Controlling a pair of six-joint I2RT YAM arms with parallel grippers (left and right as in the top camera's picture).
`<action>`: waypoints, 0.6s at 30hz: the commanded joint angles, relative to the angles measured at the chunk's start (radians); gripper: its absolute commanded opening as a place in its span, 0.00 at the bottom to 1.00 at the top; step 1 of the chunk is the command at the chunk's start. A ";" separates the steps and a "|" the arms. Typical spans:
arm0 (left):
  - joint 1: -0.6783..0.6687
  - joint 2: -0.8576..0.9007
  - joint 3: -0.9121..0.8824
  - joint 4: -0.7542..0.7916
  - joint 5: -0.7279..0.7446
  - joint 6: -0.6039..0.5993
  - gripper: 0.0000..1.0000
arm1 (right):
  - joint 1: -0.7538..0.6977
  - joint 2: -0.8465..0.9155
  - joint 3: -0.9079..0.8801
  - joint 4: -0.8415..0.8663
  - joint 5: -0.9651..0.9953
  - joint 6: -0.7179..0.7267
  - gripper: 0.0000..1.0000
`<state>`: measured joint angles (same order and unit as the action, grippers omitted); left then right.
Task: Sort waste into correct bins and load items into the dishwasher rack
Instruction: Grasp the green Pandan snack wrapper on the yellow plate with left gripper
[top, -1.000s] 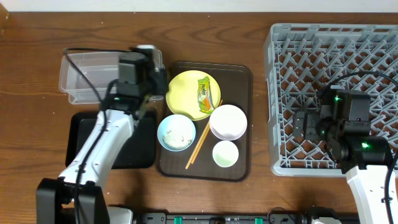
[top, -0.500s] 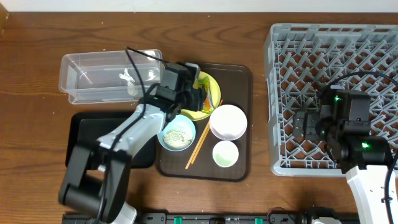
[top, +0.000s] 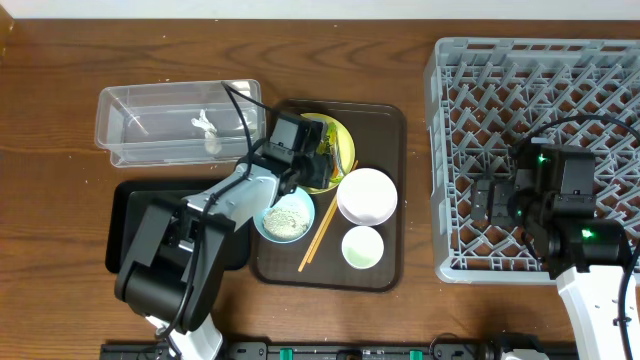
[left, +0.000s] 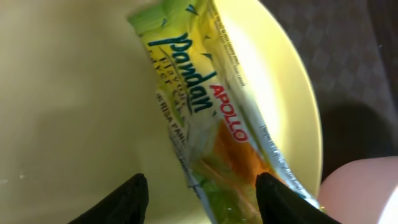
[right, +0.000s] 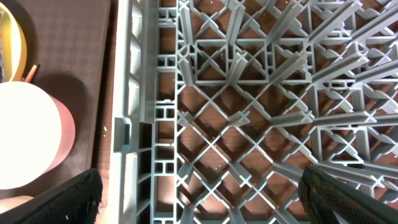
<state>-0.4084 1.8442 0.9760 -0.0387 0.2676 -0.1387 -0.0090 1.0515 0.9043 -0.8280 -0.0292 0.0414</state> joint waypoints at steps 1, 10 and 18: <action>-0.016 0.006 0.010 0.003 0.013 -0.009 0.58 | 0.012 -0.008 0.023 -0.003 0.002 0.006 0.99; -0.016 0.006 0.010 0.029 0.013 -0.041 0.54 | 0.012 -0.008 0.023 -0.006 0.002 0.006 0.99; -0.017 0.023 0.010 0.018 0.013 -0.062 0.40 | 0.012 -0.008 0.023 -0.006 0.002 0.006 0.99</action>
<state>-0.4229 1.8446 0.9760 -0.0185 0.2821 -0.1871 -0.0090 1.0515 0.9043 -0.8330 -0.0292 0.0414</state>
